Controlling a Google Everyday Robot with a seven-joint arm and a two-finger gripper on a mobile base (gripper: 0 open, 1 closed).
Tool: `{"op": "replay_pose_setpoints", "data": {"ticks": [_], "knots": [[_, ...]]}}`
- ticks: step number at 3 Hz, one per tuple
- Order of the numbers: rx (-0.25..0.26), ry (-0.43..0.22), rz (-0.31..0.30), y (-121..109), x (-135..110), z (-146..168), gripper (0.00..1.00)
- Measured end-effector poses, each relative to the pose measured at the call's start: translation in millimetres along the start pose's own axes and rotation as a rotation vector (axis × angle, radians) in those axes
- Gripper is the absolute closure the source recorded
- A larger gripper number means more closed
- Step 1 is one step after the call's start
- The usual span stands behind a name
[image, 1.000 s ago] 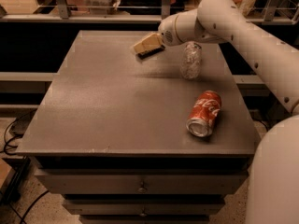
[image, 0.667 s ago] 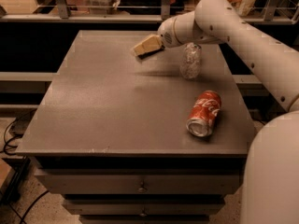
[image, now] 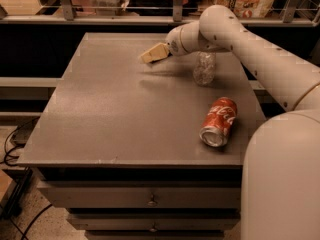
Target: Pick rxbar chocolate
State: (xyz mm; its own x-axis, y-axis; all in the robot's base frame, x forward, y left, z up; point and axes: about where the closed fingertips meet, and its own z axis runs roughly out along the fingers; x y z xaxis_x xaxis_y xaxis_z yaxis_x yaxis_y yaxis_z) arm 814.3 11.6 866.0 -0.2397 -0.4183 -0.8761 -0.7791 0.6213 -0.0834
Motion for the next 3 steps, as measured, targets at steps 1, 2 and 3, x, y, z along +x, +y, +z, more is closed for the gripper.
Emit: {"op": "replay_pose_setpoints", "data": {"ticks": [1, 2, 3], "knots": [[-0.006, -0.001, 0.006, -3.9, 2.5, 14.2, 0.0], [-0.015, 0.011, 0.038, -12.7, 15.9, 34.1, 0.0], [-0.014, 0.028, 0.07, -17.2, 29.1, 42.0, 0.0]]}}
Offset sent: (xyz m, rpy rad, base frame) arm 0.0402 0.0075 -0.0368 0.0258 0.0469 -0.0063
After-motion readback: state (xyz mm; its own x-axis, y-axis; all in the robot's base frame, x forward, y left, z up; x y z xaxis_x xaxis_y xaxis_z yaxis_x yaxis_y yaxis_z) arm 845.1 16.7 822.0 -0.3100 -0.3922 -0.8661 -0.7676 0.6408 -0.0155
